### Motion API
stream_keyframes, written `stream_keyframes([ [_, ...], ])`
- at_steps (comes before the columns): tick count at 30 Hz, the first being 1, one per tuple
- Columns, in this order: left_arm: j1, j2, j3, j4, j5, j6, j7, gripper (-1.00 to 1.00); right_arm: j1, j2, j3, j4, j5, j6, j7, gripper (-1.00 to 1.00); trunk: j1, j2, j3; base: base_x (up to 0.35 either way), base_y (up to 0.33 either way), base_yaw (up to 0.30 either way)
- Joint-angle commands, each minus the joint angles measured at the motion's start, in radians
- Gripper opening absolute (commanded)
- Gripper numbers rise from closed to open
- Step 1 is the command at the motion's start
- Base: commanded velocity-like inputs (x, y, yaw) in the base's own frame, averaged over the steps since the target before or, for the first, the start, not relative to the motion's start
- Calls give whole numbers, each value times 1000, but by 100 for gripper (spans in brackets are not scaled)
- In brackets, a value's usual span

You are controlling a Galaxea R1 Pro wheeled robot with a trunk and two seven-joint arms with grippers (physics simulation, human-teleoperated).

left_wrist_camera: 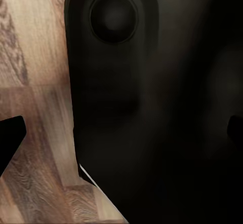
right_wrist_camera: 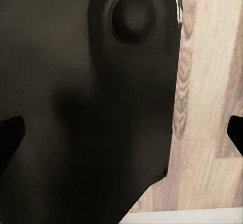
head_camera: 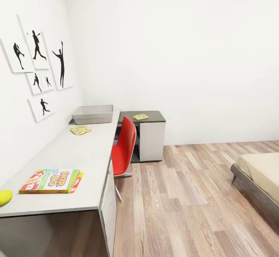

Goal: Put all the toys in the child's room - the three board games (two on the bed and one on the table), the two jigsaw puzzles on the table, and the tennis ball on the table - inside the toy box on the table in the child's room.

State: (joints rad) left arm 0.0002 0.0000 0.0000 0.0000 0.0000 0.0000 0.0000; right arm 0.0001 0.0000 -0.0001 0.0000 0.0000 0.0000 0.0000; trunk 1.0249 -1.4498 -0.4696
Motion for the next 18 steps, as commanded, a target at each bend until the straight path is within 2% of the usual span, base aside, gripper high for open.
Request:
stream_keyframes([
  [1,0,0,0,0,0,0,0,100,0,0,0,0,0,0,0,100,0,0,0,0,0,0],
  [3,-2,-6,-2,-3,-2,2,-1,100,-2,9,-6,0,-11,-6,3,100,0,0,0,0,0,0],
  [6,-2,-6,-3,-3,-3,2,-1,100,-2,9,-6,0,-12,-6,3,100,0,0,0,0,0,0],
  [16,-2,-7,0,-3,-4,1,-1,100,-2,64,-8,-5,-11,-21,3,100,0,0,0,0,0,0],
  [18,-2,-8,-1,-3,-4,1,-1,100,-2,66,-8,-5,-11,-21,3,100,0,0,0,0,0,0],
])
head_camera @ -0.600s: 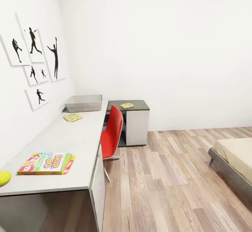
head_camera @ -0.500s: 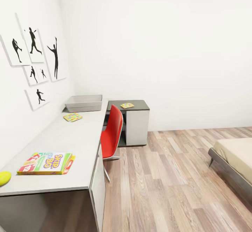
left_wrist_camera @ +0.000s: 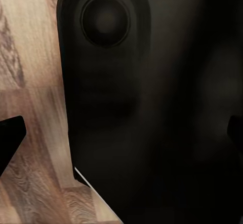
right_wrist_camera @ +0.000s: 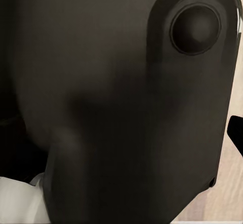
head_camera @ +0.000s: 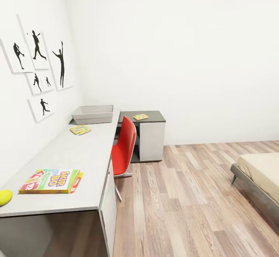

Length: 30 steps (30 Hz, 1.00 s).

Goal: Put all the toys in the child's room - the three board games (two on the bed and one on the table), the two jigsaw puzzles on the table, and the tennis ball on the table - inside the toy box on the table in the child's room.

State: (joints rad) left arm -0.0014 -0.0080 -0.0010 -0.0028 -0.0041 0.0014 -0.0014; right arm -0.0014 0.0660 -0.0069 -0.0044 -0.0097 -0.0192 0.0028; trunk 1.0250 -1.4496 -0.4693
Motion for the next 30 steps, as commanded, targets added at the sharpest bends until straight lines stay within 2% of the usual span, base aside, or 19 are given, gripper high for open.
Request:
stream_keyframes([
  [1,0,0,0,0,0,0,0,100,0,0,-1,0,-1,-2,0,100,0,0,-1,0,0,0],
  [9,0,0,2,0,0,0,0,100,0,4,1,0,-2,-3,0,100,0,0,-1,0,0,0],
  [21,0,0,4,0,0,0,0,100,0,-8,2,0,-3,-14,0,100,0,0,-1,0,0,-5],
  [30,0,0,0,0,0,0,0,100,0,-10,2,0,-4,-13,0,100,0,0,-1,0,0,-206],
])
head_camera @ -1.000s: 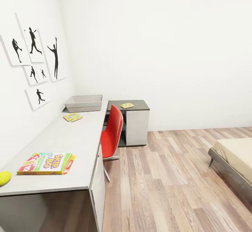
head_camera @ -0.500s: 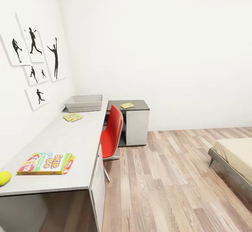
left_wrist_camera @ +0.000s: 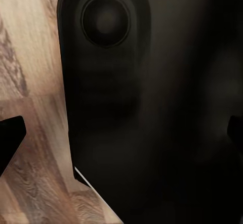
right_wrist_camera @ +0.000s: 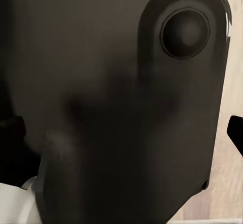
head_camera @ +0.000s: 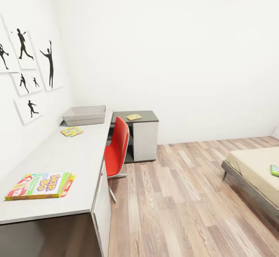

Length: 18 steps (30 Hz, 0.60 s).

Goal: Put all the toys in the child's room - the three board games (two on the bed and one on the table), the two jigsaw puzzles on the table, and the tennis ball on the table - inside the toy box on the table in the child's room.

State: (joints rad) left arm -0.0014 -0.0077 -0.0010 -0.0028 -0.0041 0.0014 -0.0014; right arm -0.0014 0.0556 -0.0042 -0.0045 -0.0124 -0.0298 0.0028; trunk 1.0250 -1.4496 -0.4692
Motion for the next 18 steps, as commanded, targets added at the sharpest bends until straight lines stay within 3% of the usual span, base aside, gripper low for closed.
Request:
stream_keyframes([
  [1,0,0,0,0,0,0,0,100,0,0,0,0,-1,-3,0,100,0,0,-1,0,0,-270],
  [18,0,-1,5,5,3,-13,0,100,0,0,0,0,-1,-2,0,100,0,0,-1,0,0,-278],
])
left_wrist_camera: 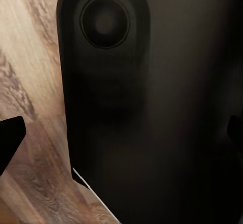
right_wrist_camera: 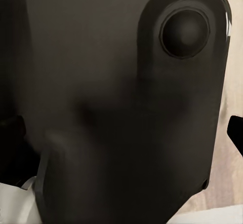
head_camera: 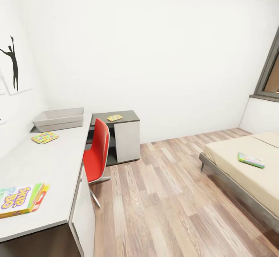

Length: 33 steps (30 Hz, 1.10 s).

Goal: Put all the toys in the child's room - the three board games (two on the bed and one on the table), the two jigsaw puzzles on the table, and the tennis ball on the table - inside the toy box on the table in the child's room.

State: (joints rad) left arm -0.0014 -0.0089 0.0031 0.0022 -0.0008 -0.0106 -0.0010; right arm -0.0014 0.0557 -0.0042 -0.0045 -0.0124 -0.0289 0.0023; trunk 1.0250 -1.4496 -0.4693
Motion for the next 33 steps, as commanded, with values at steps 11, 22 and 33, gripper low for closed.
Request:
stream_keyframes([
  [11,0,-1,4,-4,0,-39,-1,100,0,0,-2,0,-3,-3,0,100,0,0,-1,0,0,-280],
  [22,0,-4,-5,-4,-5,-47,-1,100,0,0,-1,0,-3,-3,1,100,-23,42,18,0,0,-280],
  [33,0,-4,-6,-4,-5,-45,-1,100,0,1,-1,0,0,-5,1,100,-65,119,53,0,0,-116],
])
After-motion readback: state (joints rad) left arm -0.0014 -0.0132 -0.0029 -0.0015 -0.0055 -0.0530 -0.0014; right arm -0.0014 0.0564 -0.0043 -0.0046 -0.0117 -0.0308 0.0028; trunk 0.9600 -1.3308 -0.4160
